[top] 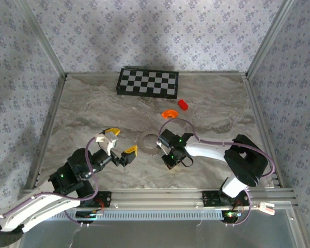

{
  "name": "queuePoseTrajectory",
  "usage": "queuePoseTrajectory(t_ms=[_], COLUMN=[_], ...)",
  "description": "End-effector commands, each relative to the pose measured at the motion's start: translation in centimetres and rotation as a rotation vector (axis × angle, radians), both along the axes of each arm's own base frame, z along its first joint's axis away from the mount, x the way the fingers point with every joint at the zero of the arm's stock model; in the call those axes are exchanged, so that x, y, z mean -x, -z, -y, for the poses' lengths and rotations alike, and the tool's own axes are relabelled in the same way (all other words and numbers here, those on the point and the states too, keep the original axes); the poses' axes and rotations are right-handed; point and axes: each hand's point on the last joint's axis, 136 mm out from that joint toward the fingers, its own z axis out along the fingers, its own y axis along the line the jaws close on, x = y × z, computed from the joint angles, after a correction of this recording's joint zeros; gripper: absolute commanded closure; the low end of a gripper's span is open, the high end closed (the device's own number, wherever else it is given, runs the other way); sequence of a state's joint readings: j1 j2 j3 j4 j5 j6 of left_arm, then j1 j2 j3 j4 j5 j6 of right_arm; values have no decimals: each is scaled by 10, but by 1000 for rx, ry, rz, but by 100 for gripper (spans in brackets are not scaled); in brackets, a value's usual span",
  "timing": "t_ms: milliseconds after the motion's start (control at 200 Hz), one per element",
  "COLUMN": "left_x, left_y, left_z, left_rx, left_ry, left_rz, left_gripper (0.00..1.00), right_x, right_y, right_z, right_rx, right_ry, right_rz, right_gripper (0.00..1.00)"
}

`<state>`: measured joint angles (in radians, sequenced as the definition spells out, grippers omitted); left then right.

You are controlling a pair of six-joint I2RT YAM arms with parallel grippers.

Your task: Put the keys on the keyring

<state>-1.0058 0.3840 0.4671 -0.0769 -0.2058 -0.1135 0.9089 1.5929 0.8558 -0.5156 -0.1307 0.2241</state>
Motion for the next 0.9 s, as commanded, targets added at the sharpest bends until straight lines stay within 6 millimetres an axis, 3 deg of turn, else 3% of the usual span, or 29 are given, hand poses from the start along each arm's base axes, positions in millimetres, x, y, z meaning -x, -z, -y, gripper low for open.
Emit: queuePoseTrajectory(t_ms=[0,490,739,894], left_x=[1,2,1,-5], left_y=[-11,-12,-8,-5], left_z=[-2,-2,-3,-8], left_rx=[29,33,23,10], left_ry=[0,8,0,-51], left_rz=[32,24,7,-25], left_gripper=[0,0,0,0], right_x=[10,11,5,-5], right_y=[10,7,-6,-18], right_z=[13,20,27,34], right_rx=[68,82,79,83], right_ry=[20,43,79,116], right_rz=[-35,-18,33,113], right_gripper=[100,83,75,57])
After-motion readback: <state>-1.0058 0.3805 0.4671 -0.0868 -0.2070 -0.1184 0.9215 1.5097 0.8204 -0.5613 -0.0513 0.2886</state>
